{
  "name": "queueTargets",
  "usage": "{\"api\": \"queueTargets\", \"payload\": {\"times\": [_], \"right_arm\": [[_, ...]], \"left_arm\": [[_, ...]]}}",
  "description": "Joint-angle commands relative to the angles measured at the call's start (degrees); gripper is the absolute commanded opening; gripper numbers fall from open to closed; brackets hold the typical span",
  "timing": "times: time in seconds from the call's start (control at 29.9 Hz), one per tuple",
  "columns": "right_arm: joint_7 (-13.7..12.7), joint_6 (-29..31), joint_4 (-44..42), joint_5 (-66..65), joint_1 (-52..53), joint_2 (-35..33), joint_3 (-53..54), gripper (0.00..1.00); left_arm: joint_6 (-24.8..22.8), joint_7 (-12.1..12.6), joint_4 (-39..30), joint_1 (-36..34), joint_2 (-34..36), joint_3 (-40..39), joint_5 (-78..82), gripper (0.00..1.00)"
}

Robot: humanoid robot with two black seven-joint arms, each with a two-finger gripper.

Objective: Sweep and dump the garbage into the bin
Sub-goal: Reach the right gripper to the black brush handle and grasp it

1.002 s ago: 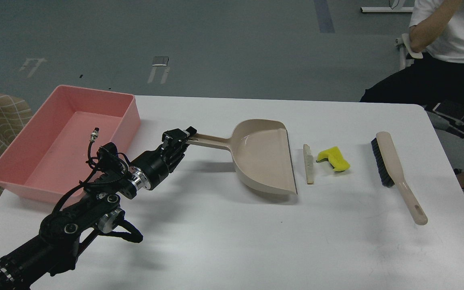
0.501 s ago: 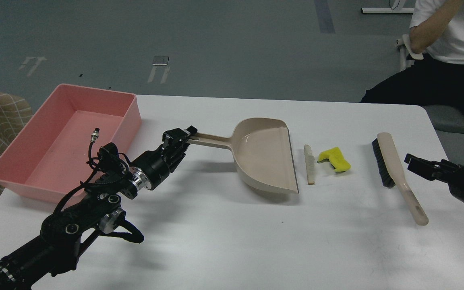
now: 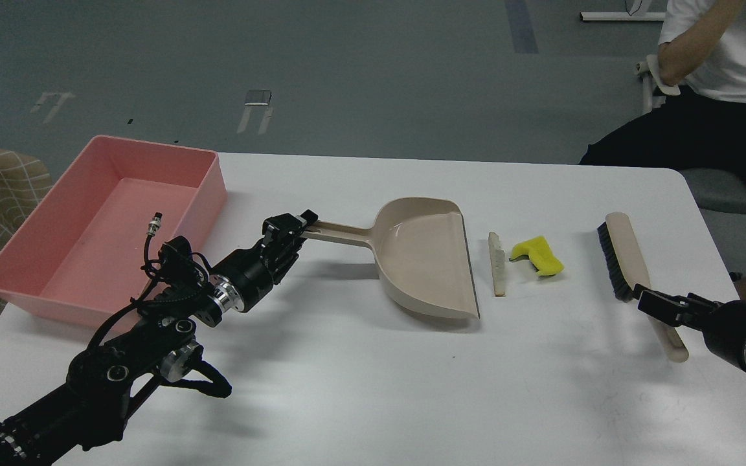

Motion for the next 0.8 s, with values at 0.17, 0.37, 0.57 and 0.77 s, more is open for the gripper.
{"api": "queueTargets", "payload": {"times": [0.17,0.37,0.57,0.77], "right_arm": [[-0.5,0.2,-0.2,-0.2,-0.3,0.7,-0.1,0.46],[-0.7,0.2,-0.4,-0.3,-0.4,1.0,-0.9,0.3],[-0.7,0.2,-0.2,-0.2,-0.4,1.6,-1.3,0.25],[-0.6,-0.3,0.7,-0.1,0.3,3.4,-0.6,0.0]], "left_arm": [[0.0,-0.3,0.1,0.1,0.0,0.1,-0.1,0.0],[0.1,-0.9,0.2,0.1,-0.1,0.1,-0.1,0.0],[1.1,-0.9,0.2,0.1,-0.2,0.3,-0.1,0.0],[1.1,-0.9,0.2,-0.1,-0.2,0.3,-0.1,0.0]]}}
